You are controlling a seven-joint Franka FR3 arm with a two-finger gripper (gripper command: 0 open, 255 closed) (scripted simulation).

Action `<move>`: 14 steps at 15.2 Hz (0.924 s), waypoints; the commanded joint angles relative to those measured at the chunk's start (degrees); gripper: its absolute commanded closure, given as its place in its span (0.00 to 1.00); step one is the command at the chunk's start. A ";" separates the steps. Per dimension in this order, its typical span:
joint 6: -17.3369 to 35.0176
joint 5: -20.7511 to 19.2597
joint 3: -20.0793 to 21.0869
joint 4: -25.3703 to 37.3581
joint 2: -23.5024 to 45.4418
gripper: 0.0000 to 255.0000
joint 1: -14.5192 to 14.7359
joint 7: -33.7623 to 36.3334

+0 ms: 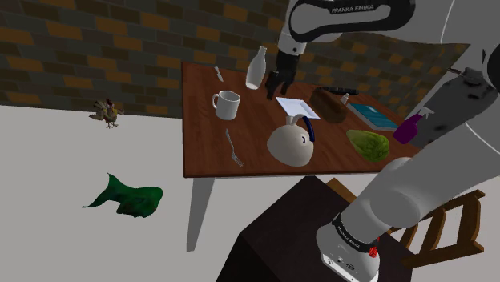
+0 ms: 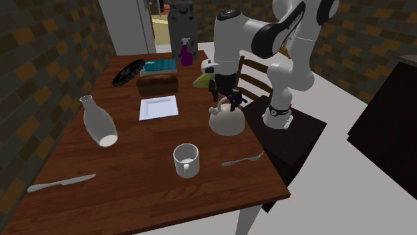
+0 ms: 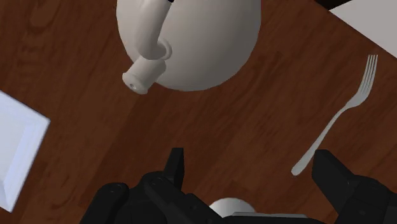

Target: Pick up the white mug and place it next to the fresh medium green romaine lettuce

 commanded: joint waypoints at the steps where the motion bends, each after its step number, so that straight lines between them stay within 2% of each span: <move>1: 1.61 0.46 -0.36 2.96 4.41 0.00 -0.11 -0.47; 8: 5.01 2.61 -0.98 15.39 19.78 0.00 -0.70 -1.94; 14: 4.88 4.62 -0.95 29.74 33.67 0.00 -1.69 -3.02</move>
